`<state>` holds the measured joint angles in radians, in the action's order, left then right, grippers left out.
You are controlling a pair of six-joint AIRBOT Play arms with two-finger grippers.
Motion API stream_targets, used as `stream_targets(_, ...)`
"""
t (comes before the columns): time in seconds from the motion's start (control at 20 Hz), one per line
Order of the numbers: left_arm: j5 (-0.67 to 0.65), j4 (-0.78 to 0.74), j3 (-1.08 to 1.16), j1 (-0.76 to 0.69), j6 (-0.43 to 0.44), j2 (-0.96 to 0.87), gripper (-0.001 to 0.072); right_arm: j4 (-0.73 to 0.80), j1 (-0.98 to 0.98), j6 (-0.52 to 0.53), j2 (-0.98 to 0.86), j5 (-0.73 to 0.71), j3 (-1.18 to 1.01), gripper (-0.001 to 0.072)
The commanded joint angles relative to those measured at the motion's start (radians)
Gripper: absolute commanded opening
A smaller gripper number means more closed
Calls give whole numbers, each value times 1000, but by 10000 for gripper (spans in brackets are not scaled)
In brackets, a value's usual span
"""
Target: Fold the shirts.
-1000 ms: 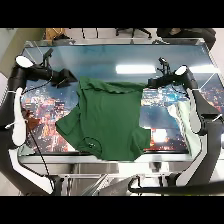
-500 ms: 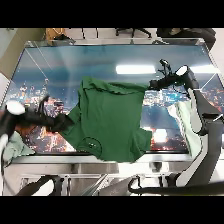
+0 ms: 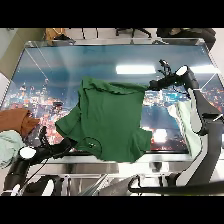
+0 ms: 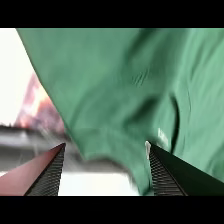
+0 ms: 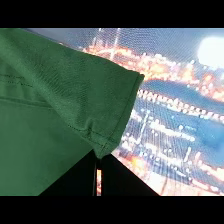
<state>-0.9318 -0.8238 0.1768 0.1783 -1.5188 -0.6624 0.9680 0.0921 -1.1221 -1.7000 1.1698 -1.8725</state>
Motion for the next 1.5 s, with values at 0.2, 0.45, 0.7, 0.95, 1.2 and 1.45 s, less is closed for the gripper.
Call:
stream_targets(0.2,286,13,48,1,40,-268,212,-3,0,0,1,-1,0,17)
stream_targets(0.45,242,11,400,1,163,-486,15,77,8,-23,32,76,1,15)
stream_targets(0.7,173,-51,951,1,195,-799,15,184,63,-159,143,329,104,15)
stream_targets(0.95,37,-48,1534,-40,194,-1176,16,173,38,-312,511,232,623,17)
stream_targets(1.2,-52,-43,1856,-112,172,-1414,18,116,-17,-505,795,-127,1041,17)
stream_targets(1.45,-291,-46,1893,-72,106,-1398,699,101,-16,-474,796,-179,1049,18)
